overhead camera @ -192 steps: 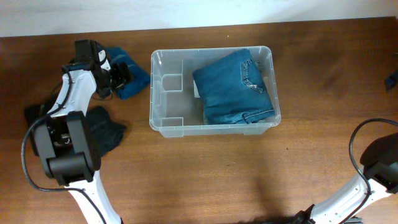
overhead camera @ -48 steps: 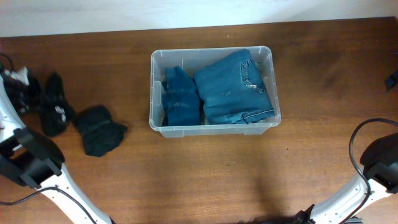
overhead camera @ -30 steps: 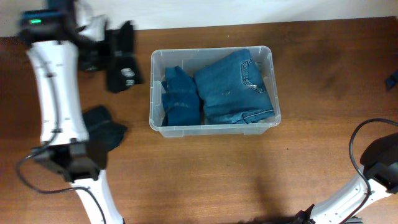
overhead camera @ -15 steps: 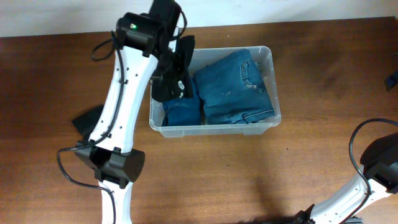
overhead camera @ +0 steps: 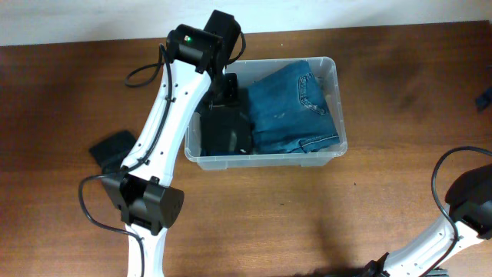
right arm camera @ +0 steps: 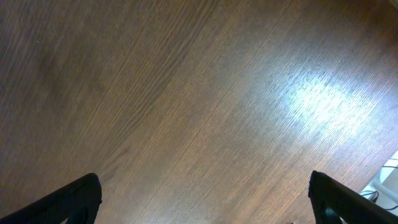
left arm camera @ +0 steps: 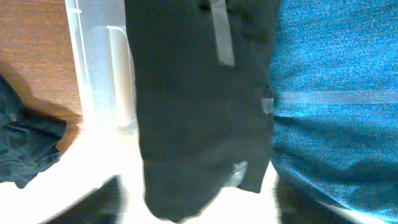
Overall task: Pack container
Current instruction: 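Carry the black garment into the bin on top of the teal shirt, then open the left gripper and withdraw it toward the black clothes, then grasp the last black folded garment on the table with the left gripper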
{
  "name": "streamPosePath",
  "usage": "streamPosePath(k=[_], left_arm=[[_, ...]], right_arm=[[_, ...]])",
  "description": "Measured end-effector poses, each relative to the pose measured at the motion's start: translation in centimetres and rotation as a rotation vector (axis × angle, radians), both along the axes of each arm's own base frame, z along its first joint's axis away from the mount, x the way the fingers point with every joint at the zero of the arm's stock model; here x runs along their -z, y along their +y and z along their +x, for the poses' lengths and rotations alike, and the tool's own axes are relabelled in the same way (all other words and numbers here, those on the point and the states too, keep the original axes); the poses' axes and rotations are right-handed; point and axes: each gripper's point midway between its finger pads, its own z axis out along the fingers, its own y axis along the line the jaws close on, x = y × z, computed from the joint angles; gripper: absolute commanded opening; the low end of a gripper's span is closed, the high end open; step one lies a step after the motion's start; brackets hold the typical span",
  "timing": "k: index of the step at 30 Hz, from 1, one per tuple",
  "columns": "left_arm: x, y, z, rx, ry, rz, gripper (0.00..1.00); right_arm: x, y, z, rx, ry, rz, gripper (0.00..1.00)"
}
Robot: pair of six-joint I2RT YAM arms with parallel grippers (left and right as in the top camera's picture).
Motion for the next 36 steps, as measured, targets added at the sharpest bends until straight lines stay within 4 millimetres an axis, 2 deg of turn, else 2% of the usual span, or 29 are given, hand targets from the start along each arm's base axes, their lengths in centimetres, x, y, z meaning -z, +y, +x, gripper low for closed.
streamPosePath(k=[4,7,11,16,18,21,23,29,36], left_arm=[[0.0,0.3,0.3,0.011,-0.009,0.006,0.99],[0.0,1.8,0.1,0.011,0.016,0.030,0.99],[-0.1,6.9,1.3,-0.077,0.033,0.041,0.99],[-0.5,15.5,2.6,-0.259,0.033,0.012,0.99],[-0.6,18.2,2.6,-0.310,0.032,0.009,0.99],[-0.1,20.6,1.7,-0.349,0.064,0.022,0.99],[0.9,21.8,0.8,-0.369,0.108,0.033,0.99],[6.2,24.1,-1.3,-0.414,0.251,0.052,0.99],[12.4,24.1,-2.2,-0.404,0.303,0.057,0.99]], right_arm=[[0.0,0.0,0.0,0.000,0.000,0.000,0.98],[0.0,0.0,0.0,0.000,0.000,0.000,0.99],[0.0,0.0,0.0,0.000,0.000,0.000,0.99],[0.0,0.0,0.0,0.000,0.000,0.000,0.98],[0.0,0.0,0.0,0.000,0.000,0.000,0.98],[0.0,0.0,0.0,0.000,0.000,0.000,0.99],[0.0,0.0,0.0,0.000,0.000,0.000,0.98],[0.0,0.0,0.0,0.000,0.000,0.000,0.98],[0.0,0.0,0.0,0.000,0.000,0.000,0.98]])
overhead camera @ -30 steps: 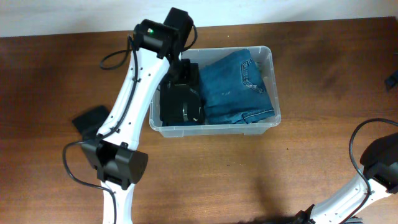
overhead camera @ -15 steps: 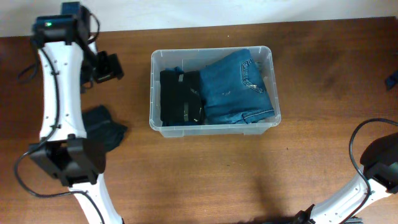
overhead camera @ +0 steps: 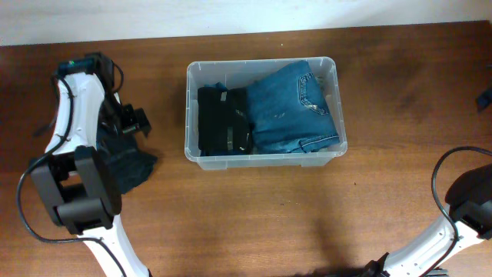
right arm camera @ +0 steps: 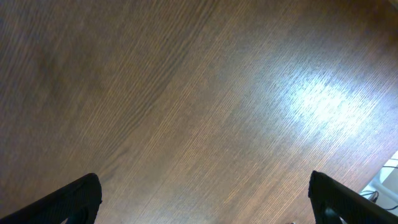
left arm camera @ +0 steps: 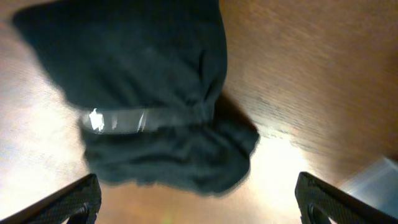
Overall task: Pack container
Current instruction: 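Grasp the last black folded garment on the table with the left gripper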
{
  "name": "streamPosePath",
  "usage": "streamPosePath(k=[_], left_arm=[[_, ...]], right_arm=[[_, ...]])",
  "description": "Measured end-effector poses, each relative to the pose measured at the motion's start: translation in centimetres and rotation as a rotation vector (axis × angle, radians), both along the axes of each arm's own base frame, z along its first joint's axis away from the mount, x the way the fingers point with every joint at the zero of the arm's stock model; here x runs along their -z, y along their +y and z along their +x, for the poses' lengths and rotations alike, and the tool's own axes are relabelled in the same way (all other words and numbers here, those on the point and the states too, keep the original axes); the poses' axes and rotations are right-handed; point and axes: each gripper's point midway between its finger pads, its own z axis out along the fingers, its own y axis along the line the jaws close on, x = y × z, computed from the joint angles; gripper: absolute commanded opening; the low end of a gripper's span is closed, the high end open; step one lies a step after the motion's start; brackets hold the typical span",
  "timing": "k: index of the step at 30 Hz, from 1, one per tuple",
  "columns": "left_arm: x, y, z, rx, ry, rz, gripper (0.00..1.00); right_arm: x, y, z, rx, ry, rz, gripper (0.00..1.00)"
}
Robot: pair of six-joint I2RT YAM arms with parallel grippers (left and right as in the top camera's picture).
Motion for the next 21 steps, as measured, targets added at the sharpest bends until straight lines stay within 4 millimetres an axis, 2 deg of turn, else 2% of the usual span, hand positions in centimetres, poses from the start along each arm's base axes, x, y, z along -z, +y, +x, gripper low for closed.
streamPosePath(k=[6,7,8,9,10,13,15,17,21], left_arm=[[3.7,-0.2,-1.1,0.003,0.023,-0.004,0.99],[4.1,-0.2,-1.3,0.000,0.026,-0.005,0.94],[4.5,-0.2,-1.4,-0.003,0.029,-0.005,0.81],[4.8,-0.2,-1.6,-0.007,0.031,-0.005,0.59],[5.2,-0.3,-1.8,-0.014,0.035,-0.005,0.46],[5.5,-0.3,-2.2,-0.017,0.048,-0.004,0.23],[5.6,-0.3,-2.3,-0.019,0.051,-0.004,0.16],[5.6,-0.3,-2.3,-0.021,0.051,-0.004,0.01],[5.6,-0.3,-2.3,-0.025,0.052,-0.004,0.01]], right_arm=[[0.0,0.0,0.0,0.000,0.000,0.000,0.99],[0.0,0.0,0.0,0.000,0.000,0.000,0.98],[0.0,0.0,0.0,0.000,0.000,0.000,0.99],[0.0,0.0,0.0,0.000,0.000,0.000,0.98],[0.0,0.0,0.0,0.000,0.000,0.000,0.99],[0.0,0.0,0.0,0.000,0.000,0.000,0.99],[0.0,0.0,0.0,0.000,0.000,0.000,0.98],[0.0,0.0,0.0,0.001,0.000,0.000,0.98],[0.0,0.0,0.0,0.000,0.000,0.000,0.99]])
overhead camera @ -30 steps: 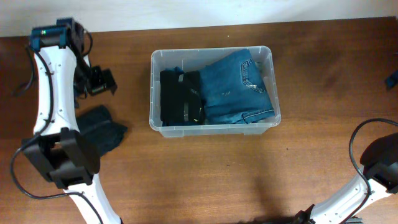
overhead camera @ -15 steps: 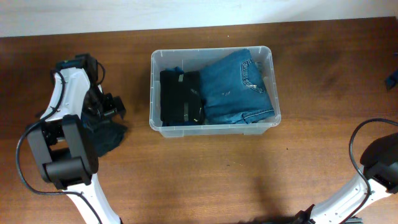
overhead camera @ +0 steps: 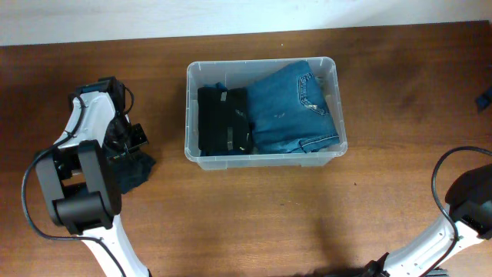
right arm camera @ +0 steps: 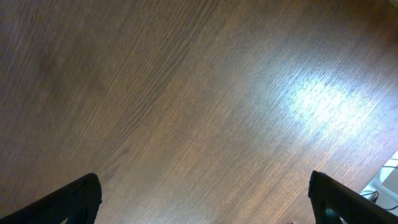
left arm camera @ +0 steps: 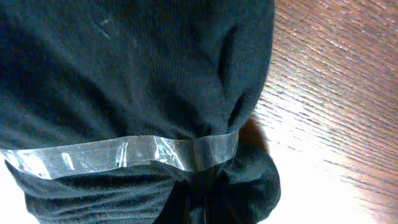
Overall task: Pack container
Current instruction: 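Grasp the last black folded garment on the table with the left gripper, then carry the black garment right and lower it into the bin's middle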
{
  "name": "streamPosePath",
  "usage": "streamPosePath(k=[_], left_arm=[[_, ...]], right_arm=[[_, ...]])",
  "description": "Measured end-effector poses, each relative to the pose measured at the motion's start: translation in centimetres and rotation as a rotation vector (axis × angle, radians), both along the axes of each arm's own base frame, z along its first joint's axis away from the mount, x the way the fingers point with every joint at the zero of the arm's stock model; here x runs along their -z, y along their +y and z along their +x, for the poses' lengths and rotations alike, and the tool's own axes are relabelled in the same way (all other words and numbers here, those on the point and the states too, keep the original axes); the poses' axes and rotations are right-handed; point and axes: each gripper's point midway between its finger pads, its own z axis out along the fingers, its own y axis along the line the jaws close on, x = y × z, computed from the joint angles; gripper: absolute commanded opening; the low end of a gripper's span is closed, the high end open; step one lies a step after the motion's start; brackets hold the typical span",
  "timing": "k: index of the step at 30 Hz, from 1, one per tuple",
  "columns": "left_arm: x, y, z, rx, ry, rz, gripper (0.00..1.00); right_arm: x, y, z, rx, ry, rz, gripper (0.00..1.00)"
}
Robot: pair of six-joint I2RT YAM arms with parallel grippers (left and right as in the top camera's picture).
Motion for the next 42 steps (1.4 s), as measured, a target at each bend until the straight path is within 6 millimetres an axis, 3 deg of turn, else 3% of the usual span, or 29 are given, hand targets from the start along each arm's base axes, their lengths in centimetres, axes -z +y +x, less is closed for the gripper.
streamPosePath(k=[4,8,15,19,21,25,34,42], left_arm=[[-0.1,0.0,-0.2,0.002,0.009,-0.002,0.01],[-2.7,0.0,0.1,0.019,0.021,-0.006,0.01],[-12.7,0.5,5.2,0.052,-0.192,0.015,0.01],[-18.2,-0.5,6.1,0.082,-0.303,0.029,0.01],[-19.6,-1.6,6.5,0.109,-0.345,0.032,0.01],[-21.5,-5.6,7.5,0.203,-0.417,0.024,0.01],[-22.5,-18.7,7.1,0.493,-0.502,-0.045,0.01],[-24.0,-28.6,6.7,0.677,-0.658,-0.122,0.01]], right_arm=[[0.0,0.0,0.0,0.000,0.000,0.000,0.99],[0.0,0.0,0.0,0.000,0.000,0.000,0.98],[0.0,0.0,0.0,0.001,0.000,0.000,0.99],[0.0,0.0,0.0,0.000,0.000,0.000,0.99],[0.0,0.0,0.0,0.000,0.000,0.000,0.98],[0.0,0.0,0.0,0.000,0.000,0.000,0.99],[0.0,0.0,0.0,0.000,0.000,0.000,0.99],[0.0,0.0,0.0,0.000,0.000,0.000,0.99]])
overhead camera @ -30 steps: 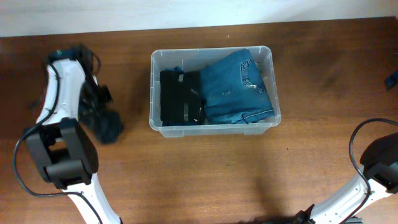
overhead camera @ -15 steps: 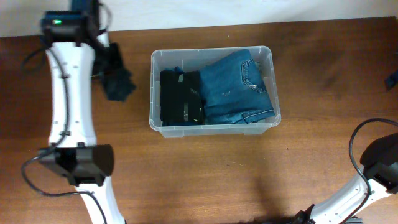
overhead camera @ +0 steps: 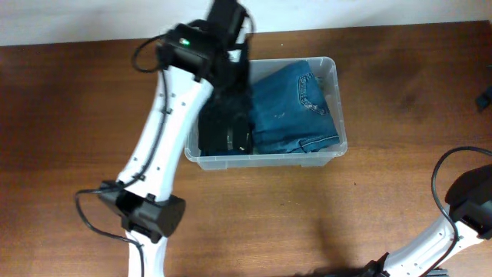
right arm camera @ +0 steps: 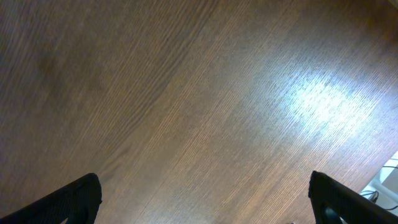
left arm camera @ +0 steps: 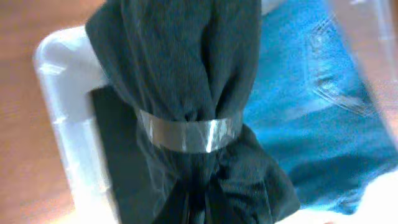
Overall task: Pack container
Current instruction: 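Carry the black garment right and lower it into the bin's middle, then open the left gripper and lift it out of the bin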
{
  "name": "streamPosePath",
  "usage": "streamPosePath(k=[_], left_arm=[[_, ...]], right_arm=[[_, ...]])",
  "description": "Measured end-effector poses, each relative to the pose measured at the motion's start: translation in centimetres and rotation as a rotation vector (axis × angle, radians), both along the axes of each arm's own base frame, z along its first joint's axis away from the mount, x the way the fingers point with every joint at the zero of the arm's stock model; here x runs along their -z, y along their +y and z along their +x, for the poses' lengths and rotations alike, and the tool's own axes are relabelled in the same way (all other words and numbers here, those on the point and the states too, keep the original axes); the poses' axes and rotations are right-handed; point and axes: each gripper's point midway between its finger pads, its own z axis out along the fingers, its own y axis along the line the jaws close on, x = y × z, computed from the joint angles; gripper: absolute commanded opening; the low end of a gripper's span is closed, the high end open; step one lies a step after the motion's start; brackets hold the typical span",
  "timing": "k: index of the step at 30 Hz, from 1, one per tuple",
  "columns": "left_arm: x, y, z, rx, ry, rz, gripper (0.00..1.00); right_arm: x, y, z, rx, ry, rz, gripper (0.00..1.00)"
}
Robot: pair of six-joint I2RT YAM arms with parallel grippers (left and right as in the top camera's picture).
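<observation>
The clear plastic container (overhead camera: 330, 73) holds folded blue jeans (overhead camera: 296, 108) on its right and a black folded garment (overhead camera: 223, 131) on its left. My left gripper (overhead camera: 233, 73) hangs over the container's left half, shut on a dark taped cloth bundle (left arm camera: 186, 93). The bundle dangles above the black garment (left arm camera: 115, 162), beside the jeans (left arm camera: 311, 118). Its cloth hides the fingers. My right gripper (right arm camera: 205, 199) stands open over bare wood, with nothing between its fingers.
The container's left rim (left arm camera: 53, 68) lies just under the hanging bundle. The right arm (overhead camera: 461, 208) rests at the table's lower right corner. Brown tabletop (overhead camera: 92, 115) surrounds the container.
My left gripper was down on the dark bundle on the table left of the container. Now it holds that bundle over the container's left half. The right arm has not moved.
My left gripper was first inside the container at the black garment, with the dark bundle lying on the table at left. Then it stood open above that bundle, then close down on it. Now the bundle is off the table and over the container.
</observation>
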Motion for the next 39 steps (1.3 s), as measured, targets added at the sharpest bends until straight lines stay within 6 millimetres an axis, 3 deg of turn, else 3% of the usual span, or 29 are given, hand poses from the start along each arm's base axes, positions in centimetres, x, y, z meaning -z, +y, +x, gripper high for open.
streamPosePath(k=[5,10,14,20,21,22,24,25,39], left_arm=[[-0.6,-4.7,-1.5,0.097,-0.050,-0.026,0.01],[0.4,-7.8,-3.8,0.174,-0.021,-0.009,0.01],[3.2,-8.2,-4.6,0.184,0.054,0.047,0.01],[6.8,-6.7,-4.1,0.127,0.115,0.169,0.01],[7.0,-6.6,-3.9,0.119,0.112,0.179,0.07],[7.0,-6.4,-3.8,0.113,0.108,0.184,0.28],[6.9,-6.3,-3.6,0.105,0.096,0.189,0.94],[6.8,-6.4,-3.4,0.102,0.089,0.188,0.99],[6.5,-6.5,-3.0,0.092,0.069,0.180,0.99]], right_arm=[[0.0,0.0,0.0,0.001,0.000,0.000,0.98],[0.0,0.0,0.0,0.000,0.000,0.000,0.98],[0.0,0.0,0.0,0.001,0.000,0.000,0.99],[0.0,0.0,0.0,0.000,0.000,0.000,0.98],[0.0,0.0,0.0,0.001,0.000,0.000,0.98],[0.0,0.0,0.0,0.000,0.000,0.000,0.99],[0.0,0.0,0.0,0.001,0.000,0.000,0.99],[0.0,0.0,0.0,0.000,0.000,0.000,0.98],[0.0,0.0,0.0,0.000,0.000,0.000,0.99]])
